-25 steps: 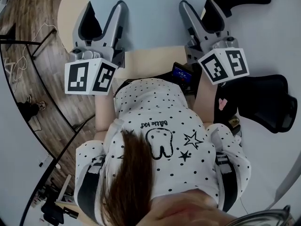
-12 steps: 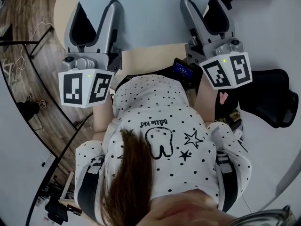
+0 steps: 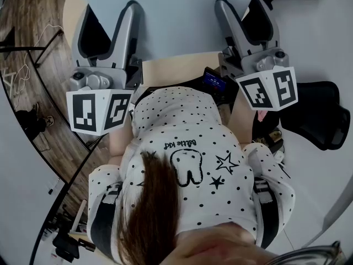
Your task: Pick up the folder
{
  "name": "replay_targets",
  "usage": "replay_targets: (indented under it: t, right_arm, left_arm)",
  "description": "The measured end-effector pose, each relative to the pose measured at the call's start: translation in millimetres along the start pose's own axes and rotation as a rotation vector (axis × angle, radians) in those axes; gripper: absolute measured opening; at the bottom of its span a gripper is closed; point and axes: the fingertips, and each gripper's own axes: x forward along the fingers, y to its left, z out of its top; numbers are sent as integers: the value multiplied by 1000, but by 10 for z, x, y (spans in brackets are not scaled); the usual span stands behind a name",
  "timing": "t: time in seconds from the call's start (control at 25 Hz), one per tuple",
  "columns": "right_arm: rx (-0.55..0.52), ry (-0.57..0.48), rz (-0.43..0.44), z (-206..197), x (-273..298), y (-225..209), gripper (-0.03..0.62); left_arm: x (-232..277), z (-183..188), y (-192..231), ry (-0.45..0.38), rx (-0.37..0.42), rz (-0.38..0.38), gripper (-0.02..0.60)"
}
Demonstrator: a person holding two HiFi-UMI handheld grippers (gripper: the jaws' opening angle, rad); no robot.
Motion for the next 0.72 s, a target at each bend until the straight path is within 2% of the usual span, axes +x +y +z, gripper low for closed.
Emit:
replay_targets:
  t: [0.72]
  right_arm:
    - [-2,-1,-21,-38,-22,-99,276]
  left_arm:
    - [81,-75,-31,7,-15,-20,285]
